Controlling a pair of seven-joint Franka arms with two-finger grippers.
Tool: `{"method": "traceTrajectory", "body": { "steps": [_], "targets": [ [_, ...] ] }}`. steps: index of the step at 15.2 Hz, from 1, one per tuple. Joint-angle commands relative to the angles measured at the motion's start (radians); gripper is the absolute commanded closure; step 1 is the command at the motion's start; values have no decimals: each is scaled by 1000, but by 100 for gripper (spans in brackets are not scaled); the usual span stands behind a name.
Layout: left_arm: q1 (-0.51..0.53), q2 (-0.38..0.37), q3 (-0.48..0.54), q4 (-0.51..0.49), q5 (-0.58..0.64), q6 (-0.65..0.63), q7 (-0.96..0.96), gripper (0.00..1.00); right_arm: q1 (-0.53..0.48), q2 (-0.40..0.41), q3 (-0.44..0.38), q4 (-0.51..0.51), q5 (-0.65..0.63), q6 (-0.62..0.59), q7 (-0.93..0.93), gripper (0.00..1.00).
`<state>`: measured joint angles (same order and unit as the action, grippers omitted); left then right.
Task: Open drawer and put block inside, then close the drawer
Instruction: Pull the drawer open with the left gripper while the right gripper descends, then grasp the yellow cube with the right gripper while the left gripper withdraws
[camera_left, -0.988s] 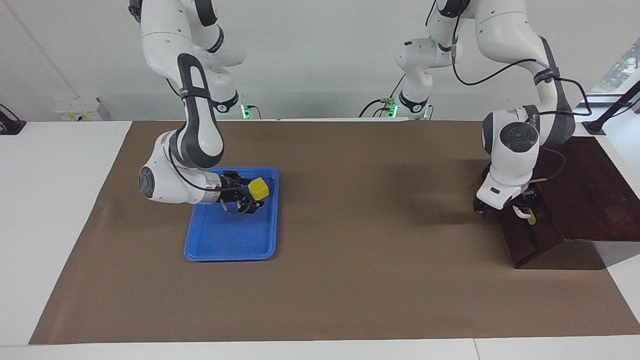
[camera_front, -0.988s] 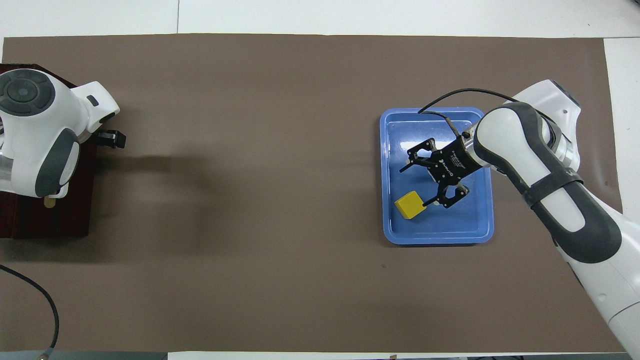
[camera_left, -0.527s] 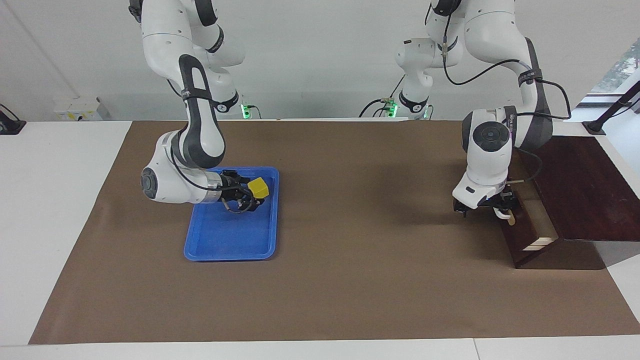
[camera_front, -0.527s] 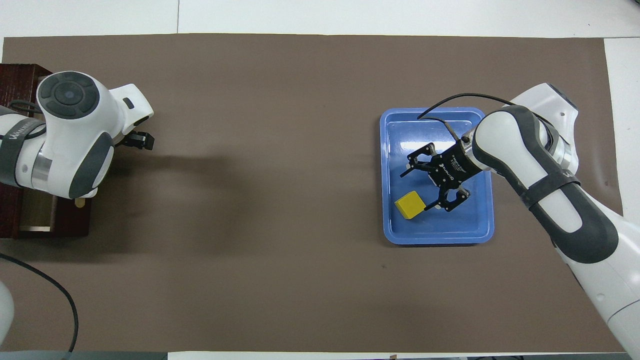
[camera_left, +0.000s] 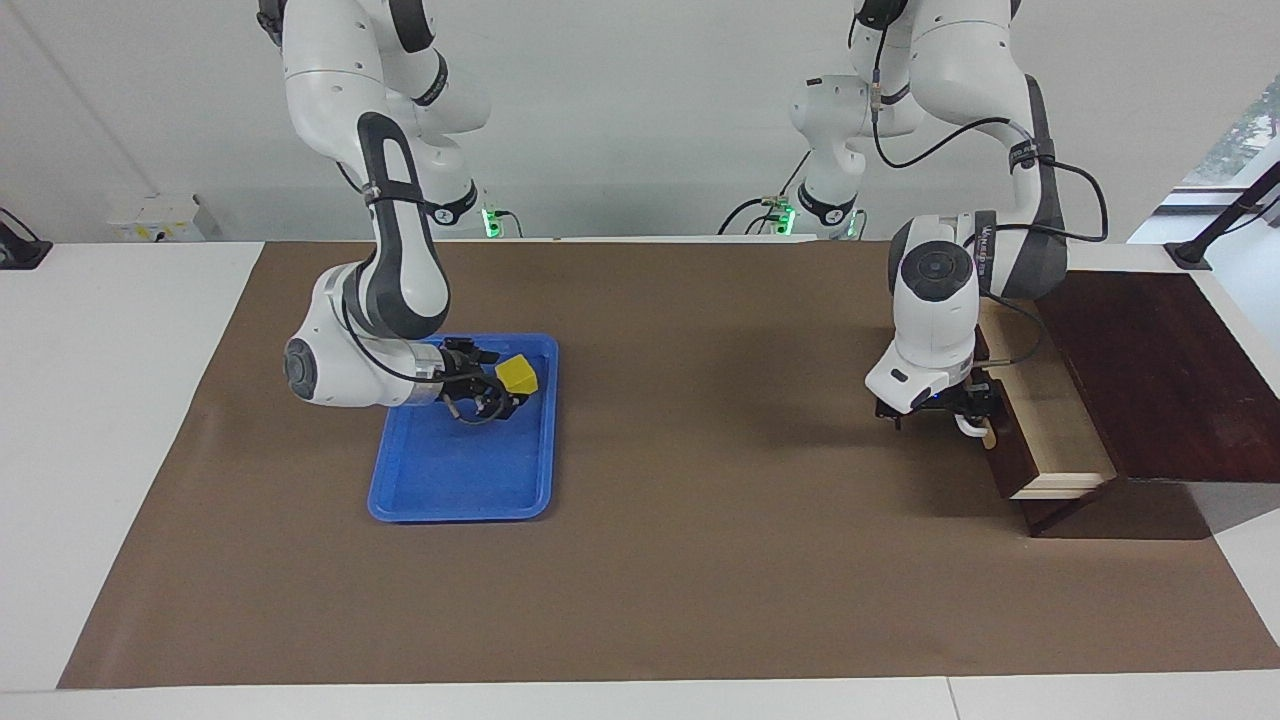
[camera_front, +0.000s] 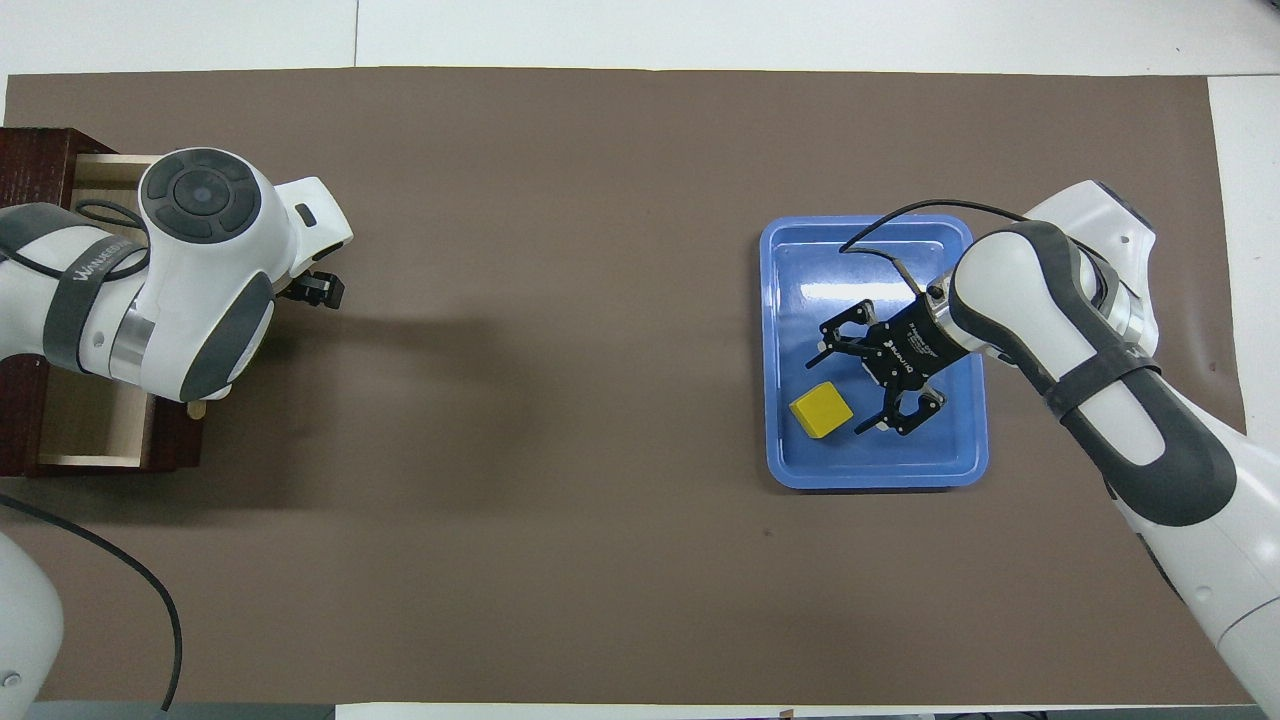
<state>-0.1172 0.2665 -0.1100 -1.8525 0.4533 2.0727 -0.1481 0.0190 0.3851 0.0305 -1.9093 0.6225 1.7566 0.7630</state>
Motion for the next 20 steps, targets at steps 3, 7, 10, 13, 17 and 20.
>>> {"method": "traceTrajectory", "body": {
  "steps": [3,7,10,13,17,20],
  "targets": [
    [-13,-12,4,143,-86,-172,83,0,-25,-69,5,-82,-14,-6,-40,0],
    [-29,-10,6,312,-218,-364,73,0,-13,-109,5,-122,-13,17,-34,0],
    [-27,-33,6,375,-304,-454,-20,0,-8,-124,5,-134,-14,21,-37,0],
    [-27,-92,6,368,-369,-505,-224,0,-1,-150,6,-183,-14,73,-48,0],
    [-48,-104,3,368,-468,-510,-543,0,39,-157,6,-234,-12,197,-73,0],
    [-102,-112,1,355,-478,-507,-824,0,47,-153,6,-223,-10,199,-62,0]
  ]
}}
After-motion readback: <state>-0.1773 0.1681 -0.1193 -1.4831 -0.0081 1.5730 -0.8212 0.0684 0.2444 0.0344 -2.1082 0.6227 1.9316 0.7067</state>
